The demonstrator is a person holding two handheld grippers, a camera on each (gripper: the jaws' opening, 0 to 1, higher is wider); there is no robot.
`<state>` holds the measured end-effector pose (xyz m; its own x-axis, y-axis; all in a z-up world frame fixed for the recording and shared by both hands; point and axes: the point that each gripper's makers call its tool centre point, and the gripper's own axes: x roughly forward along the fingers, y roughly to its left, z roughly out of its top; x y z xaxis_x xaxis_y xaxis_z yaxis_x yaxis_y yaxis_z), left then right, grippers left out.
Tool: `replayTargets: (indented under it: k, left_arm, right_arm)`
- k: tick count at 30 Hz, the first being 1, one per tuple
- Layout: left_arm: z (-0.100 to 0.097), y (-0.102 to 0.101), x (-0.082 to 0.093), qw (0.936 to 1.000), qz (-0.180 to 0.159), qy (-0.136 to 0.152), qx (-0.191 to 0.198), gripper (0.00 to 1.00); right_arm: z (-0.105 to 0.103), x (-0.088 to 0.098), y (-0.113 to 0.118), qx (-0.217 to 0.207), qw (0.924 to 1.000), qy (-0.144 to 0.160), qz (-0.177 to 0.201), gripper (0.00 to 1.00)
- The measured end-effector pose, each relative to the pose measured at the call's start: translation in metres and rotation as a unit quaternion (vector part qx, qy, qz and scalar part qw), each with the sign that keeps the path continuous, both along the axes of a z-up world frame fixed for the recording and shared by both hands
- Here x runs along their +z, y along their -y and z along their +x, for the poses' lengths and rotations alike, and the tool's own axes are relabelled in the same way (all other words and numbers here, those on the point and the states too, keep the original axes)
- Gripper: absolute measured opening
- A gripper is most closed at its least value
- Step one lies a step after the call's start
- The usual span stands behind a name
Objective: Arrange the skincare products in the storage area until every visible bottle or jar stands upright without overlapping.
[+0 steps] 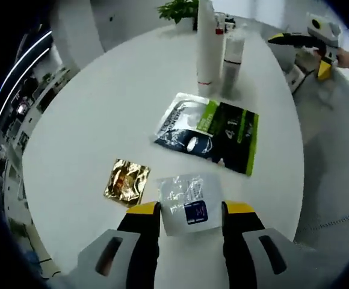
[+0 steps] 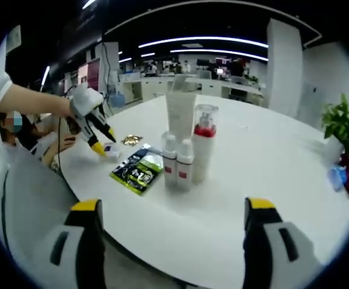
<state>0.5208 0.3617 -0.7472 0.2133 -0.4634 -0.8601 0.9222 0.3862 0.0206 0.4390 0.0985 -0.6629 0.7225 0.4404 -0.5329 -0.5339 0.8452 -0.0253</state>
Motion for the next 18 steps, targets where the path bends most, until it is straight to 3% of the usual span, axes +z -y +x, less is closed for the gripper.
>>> replayTargets:
  k: [4, 10, 18]
  left_arm:
    - [-0.008, 0.002, -0.006, 0.998, 0.018, -0.002, -0.061, 0.38]
    - [-0.018, 0.01, -0.011, 0.9928, 0.014, -0.008, -0.119, 0.38]
    - [-0.024, 0.01, -0.017, 0.9857, 0.027, -0.014, -0.166, 0.38]
  right_arm:
    - [0.0, -0.001, 0.0, -0.001, 1.0, -0.001, -0.002, 0.98]
    - [0.0, -0.001, 0.001, -0.002, 1.0, -0.002, -0.005, 0.98]
    - [0.0, -0.002, 0.002, -0.003, 1.0, -0.003, -0.007, 0.98]
